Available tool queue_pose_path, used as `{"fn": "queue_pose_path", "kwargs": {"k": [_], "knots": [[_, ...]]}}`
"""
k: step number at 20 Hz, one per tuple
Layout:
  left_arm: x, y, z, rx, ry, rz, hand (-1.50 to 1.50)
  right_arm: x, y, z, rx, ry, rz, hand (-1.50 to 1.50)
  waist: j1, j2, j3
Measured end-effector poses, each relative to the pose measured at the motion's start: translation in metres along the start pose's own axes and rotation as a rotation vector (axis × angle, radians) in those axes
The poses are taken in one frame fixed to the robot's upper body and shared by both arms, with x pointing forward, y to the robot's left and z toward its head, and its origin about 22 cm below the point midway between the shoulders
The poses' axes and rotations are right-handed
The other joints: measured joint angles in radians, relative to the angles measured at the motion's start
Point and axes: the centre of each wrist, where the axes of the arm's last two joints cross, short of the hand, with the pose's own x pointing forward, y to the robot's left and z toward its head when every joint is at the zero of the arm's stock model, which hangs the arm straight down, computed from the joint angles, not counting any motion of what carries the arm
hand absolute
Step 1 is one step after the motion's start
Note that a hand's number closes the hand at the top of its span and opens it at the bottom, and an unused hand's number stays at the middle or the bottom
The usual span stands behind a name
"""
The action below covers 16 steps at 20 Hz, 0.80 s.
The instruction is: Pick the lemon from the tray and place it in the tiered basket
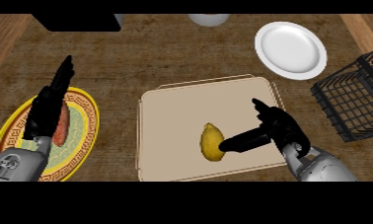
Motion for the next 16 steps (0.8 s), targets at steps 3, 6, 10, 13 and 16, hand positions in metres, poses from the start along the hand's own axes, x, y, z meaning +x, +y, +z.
{"fn": "queue_pose_path", "kwargs": {"k": [3,6,10,13,16], "knots": [[0.0,0.001,-0.001,0.004,0.003,-0.003,0.0,0.002,0.005,-0.001,-0.009,-0.006,0.02,-1.5,-0.001,0.0,0.0],[0.001,0.002,-0.002,0.001,0.003,-0.003,0.0,0.004,0.009,-0.004,-0.011,0.0,0.026,-1.5,-0.001,0.001,0.0],[0.0,0.0,-0.001,-0.002,0.003,-0.003,0.0,0.004,0.017,-0.011,-0.001,0.022,0.029,-1.5,0.001,0.001,0.0],[0.0,-0.001,0.001,-0.001,0.005,0.003,0.0,0.002,0.022,-0.013,0.011,0.034,0.024,-1.5,0.0,0.001,0.0],[0.004,-0.007,0.0,0.005,-0.001,0.007,0.0,0.0,0.029,-0.016,0.018,0.04,0.021,-1.5,-0.001,-0.001,-0.001]]}}
